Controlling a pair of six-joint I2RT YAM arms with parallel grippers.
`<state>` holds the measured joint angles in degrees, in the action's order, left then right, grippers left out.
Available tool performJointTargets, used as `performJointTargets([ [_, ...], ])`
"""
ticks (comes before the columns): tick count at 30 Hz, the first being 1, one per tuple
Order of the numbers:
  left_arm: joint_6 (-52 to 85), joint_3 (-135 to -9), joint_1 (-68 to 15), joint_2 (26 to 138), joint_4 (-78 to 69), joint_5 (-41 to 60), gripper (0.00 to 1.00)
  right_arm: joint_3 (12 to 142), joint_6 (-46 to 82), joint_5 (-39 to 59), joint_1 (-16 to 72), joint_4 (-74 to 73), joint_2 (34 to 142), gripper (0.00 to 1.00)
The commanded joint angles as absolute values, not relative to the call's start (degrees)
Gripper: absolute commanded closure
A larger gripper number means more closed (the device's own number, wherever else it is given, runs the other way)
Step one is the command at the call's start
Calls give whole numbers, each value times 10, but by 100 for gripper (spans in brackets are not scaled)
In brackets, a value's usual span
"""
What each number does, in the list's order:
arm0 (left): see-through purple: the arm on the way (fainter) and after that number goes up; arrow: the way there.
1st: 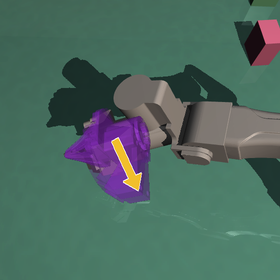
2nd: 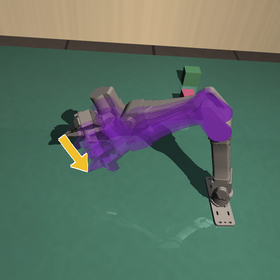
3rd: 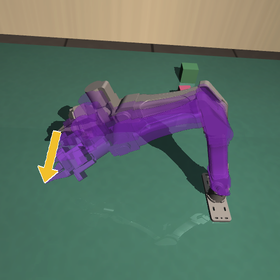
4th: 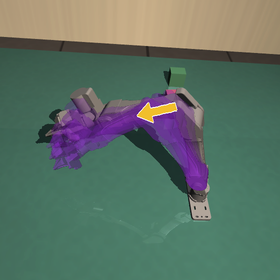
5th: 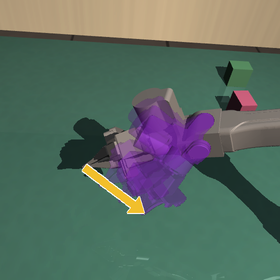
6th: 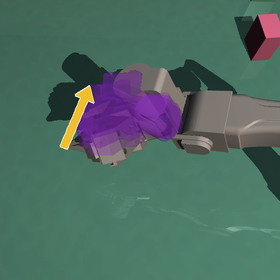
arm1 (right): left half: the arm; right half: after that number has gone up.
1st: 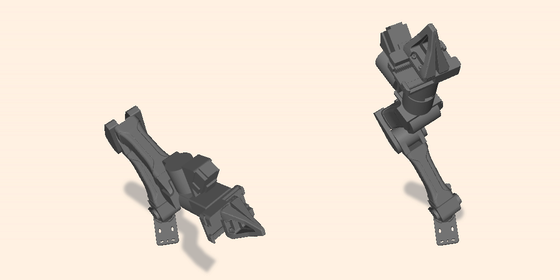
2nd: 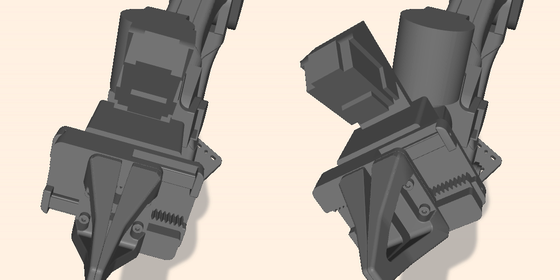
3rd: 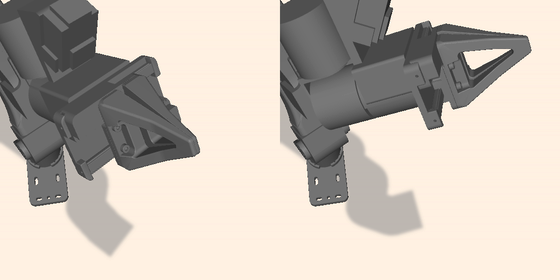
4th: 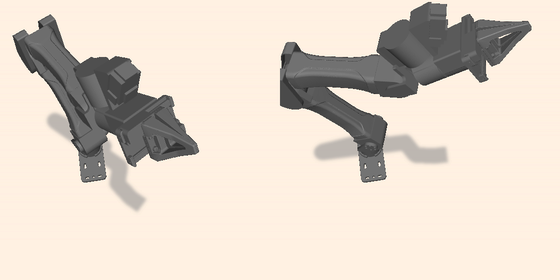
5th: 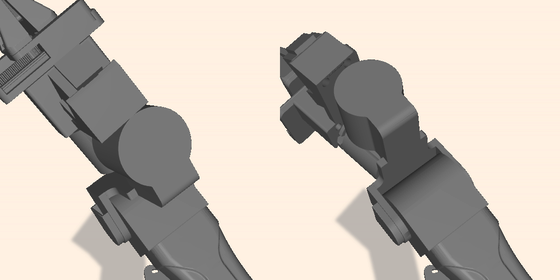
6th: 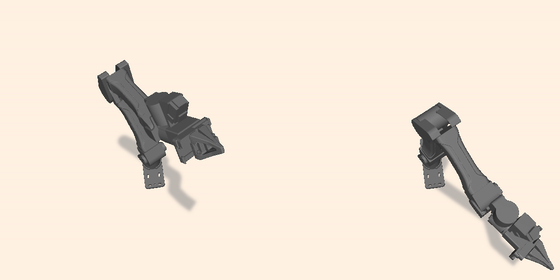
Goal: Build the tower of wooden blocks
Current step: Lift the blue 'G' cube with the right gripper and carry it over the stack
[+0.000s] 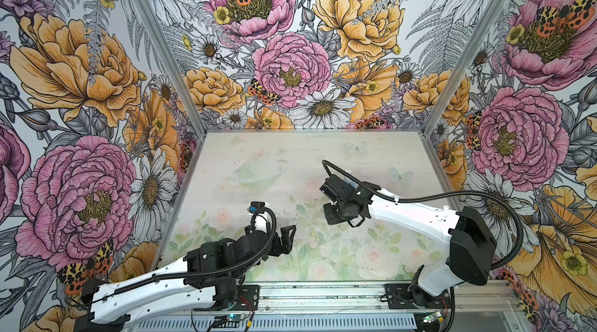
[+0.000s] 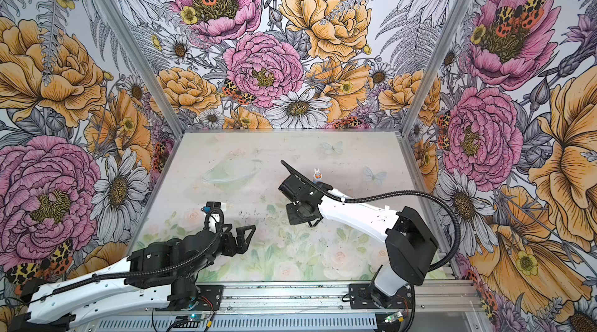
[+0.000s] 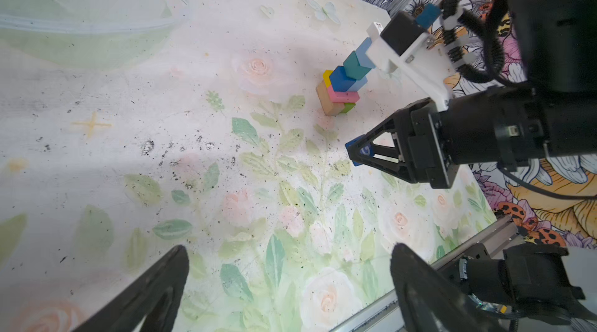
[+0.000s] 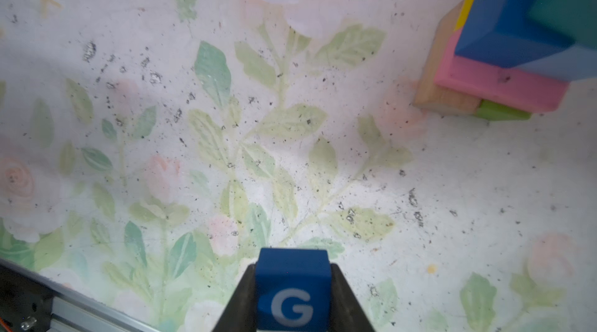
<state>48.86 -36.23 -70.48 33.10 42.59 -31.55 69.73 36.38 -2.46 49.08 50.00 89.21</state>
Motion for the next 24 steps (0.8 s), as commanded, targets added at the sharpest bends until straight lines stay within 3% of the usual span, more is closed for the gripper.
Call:
performJointTargets([
  [1, 459, -389, -688, 338, 428, -294, 1, 750, 346, -52, 480, 549, 858, 77],
  [14, 360, -445, -543, 413, 369, -172, 1, 882, 291, -60, 377, 640, 864, 77],
  [24, 313, -489, -483, 498, 324, -100, 1, 938, 262, -48, 323, 654, 927, 77],
])
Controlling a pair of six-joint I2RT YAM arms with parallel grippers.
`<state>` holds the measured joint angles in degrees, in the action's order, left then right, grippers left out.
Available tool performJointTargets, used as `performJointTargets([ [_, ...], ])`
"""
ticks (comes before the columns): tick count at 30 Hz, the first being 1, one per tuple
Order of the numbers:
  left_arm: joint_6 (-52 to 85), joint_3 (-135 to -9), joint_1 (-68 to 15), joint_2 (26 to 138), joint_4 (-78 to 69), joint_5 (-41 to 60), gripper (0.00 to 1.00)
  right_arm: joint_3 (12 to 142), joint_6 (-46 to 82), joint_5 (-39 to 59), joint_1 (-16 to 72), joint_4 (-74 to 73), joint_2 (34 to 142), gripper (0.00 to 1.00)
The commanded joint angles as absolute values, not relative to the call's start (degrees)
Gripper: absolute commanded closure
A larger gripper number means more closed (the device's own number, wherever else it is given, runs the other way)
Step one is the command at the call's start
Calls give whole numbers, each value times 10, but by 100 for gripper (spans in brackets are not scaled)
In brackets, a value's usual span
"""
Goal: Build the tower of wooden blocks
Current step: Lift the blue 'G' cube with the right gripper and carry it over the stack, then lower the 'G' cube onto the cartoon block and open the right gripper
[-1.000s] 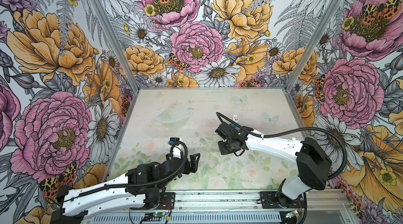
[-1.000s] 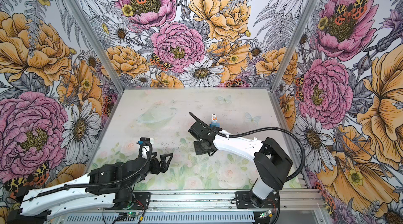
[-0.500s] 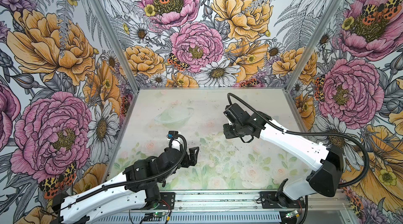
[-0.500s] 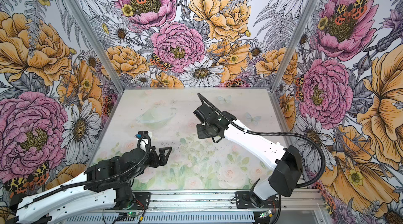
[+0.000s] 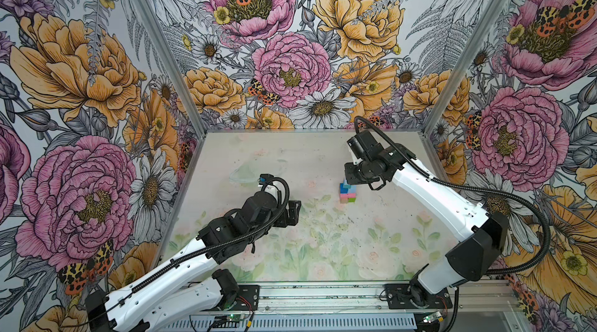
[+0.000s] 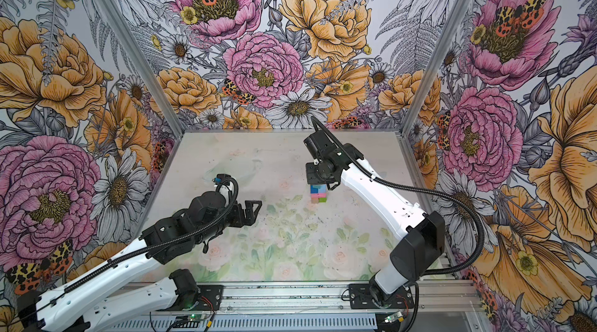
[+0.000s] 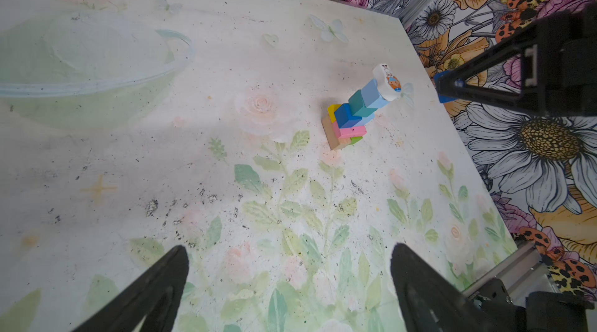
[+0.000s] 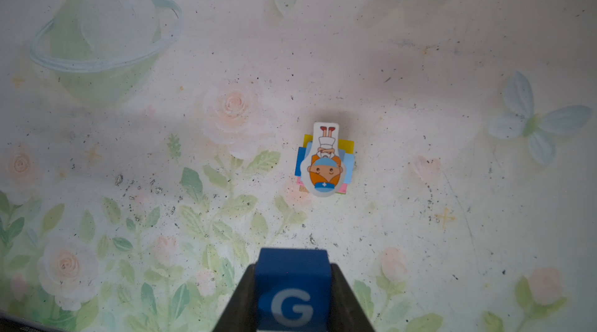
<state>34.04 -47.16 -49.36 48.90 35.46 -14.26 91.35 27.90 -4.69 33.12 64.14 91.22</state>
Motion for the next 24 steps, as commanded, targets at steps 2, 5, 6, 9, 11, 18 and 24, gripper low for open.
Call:
performJointTargets([
  [2, 308, -494, -475, 510, 314, -89, 1, 946, 257, -46, 316, 655, 937, 77],
  [5, 300, -503, -465, 528, 305, -76, 1, 955, 250, -42, 307, 655, 954, 77],
  [6, 298, -507, -461, 533, 303, -73, 1, 958, 248, -42, 304, 655, 960, 77],
  [9, 293, -515, -456, 547, 297, -64, 1, 967, 243, -40, 298, 656, 973, 77],
  [11, 290, -520, -454, 555, 294, -60, 1, 971, 241, -36, 295, 657, 980, 77],
  [18, 286, -525, -447, 570, 286, -49, 1, 977, 235, -27, 288, 657, 996, 77],
  [24, 286, -524, -445, 568, 285, -48, 1, 982, 230, -22, 286, 657, 1007, 77],
])
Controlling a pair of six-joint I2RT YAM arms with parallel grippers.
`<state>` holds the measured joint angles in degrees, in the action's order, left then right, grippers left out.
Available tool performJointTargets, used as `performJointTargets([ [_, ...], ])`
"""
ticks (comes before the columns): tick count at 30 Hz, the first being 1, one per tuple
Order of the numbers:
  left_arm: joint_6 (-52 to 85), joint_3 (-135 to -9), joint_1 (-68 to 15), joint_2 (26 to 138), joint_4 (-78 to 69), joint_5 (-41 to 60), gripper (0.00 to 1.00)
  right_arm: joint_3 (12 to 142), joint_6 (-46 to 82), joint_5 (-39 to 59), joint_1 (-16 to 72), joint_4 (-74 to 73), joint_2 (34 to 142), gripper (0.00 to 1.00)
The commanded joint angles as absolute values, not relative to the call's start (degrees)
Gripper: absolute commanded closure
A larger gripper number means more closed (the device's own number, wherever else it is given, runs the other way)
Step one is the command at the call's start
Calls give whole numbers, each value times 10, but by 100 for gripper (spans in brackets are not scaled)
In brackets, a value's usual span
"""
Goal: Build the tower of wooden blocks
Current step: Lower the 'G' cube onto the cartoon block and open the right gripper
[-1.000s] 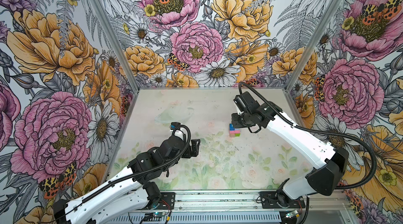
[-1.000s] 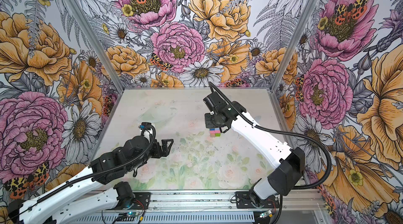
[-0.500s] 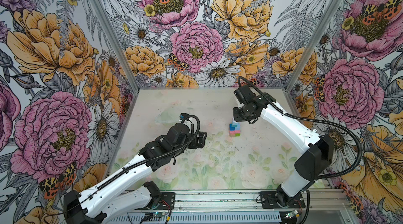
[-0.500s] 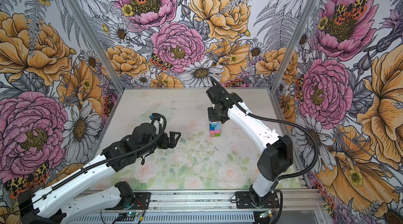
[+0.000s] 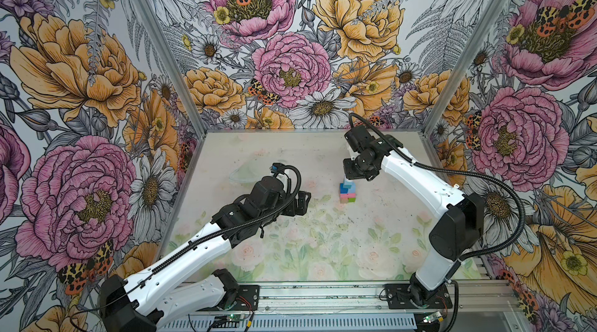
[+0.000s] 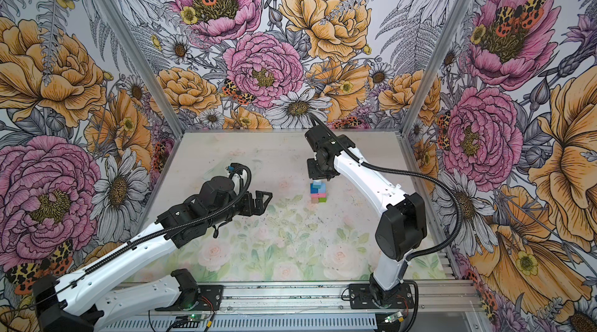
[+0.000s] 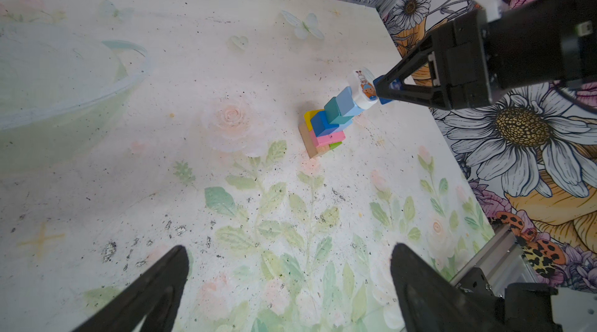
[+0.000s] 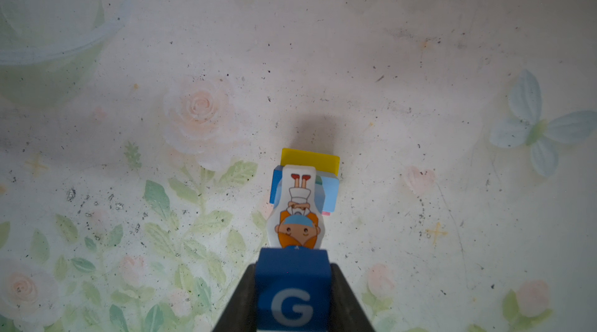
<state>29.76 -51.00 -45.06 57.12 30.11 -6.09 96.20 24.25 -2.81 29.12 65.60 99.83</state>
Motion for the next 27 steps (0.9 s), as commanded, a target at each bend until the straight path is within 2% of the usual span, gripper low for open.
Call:
performJointTargets([
  [1, 285, -524, -445, 567, 285, -48, 1, 982, 231, -22, 286, 657, 1009, 77],
  [27, 284, -520, -434, 570, 282, -42, 1, 997, 225, -15, 274, 656, 1037, 77],
])
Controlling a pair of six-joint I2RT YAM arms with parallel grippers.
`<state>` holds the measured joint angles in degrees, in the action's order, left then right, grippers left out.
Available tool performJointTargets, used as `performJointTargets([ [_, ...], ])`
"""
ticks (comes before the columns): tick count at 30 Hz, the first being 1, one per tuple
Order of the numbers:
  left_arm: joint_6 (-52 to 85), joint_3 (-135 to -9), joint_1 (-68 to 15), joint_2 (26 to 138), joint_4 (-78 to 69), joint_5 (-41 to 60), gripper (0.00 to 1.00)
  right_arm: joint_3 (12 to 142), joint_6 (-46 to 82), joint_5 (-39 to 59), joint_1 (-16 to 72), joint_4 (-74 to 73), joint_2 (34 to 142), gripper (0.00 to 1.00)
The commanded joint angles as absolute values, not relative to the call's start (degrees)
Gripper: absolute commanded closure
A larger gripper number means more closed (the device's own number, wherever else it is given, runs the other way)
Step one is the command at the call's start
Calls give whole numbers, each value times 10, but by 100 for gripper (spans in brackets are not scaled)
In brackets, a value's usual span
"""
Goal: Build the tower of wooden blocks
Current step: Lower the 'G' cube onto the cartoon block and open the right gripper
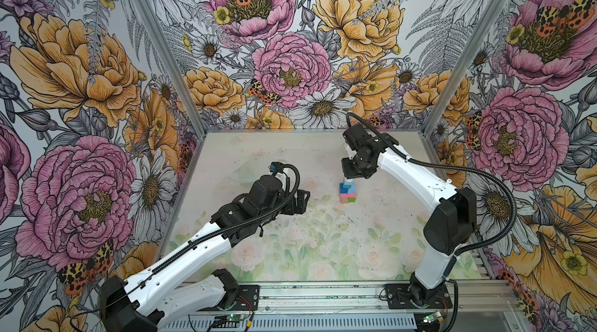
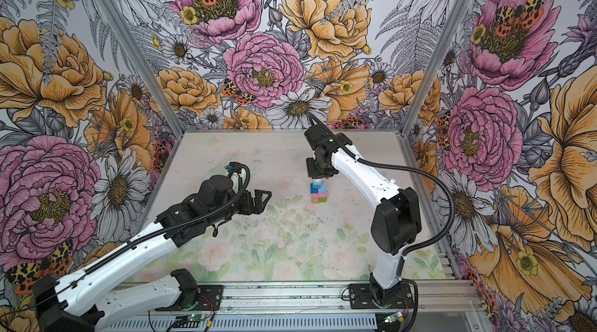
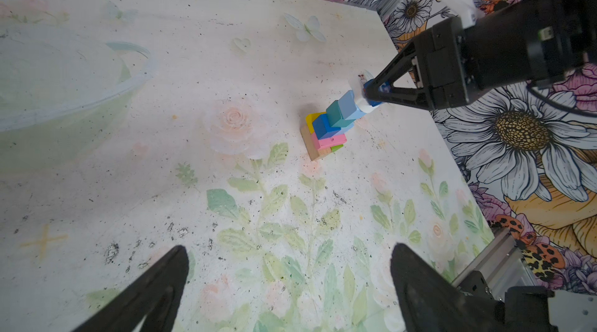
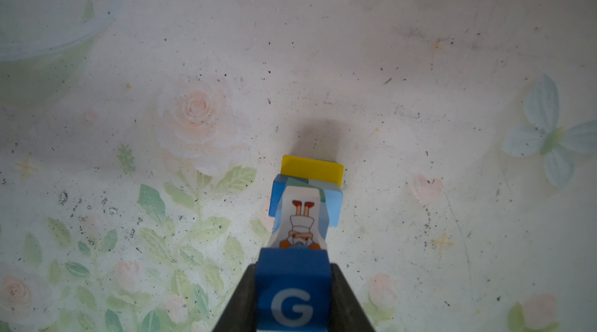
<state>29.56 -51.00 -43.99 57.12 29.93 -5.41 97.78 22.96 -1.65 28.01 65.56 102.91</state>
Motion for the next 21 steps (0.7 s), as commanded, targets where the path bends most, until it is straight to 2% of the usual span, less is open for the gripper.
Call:
performJointTargets([
  [1, 284, -520, -433, 570, 283, -42, 1, 998, 224, -15, 274, 657, 1037, 77],
  [14, 284, -518, -429, 569, 281, -40, 1, 1004, 223, -14, 271, 656, 1046, 76],
  [21, 284, -517, -429, 569, 281, -38, 1, 1005, 222, -10, 271, 656, 1047, 71],
])
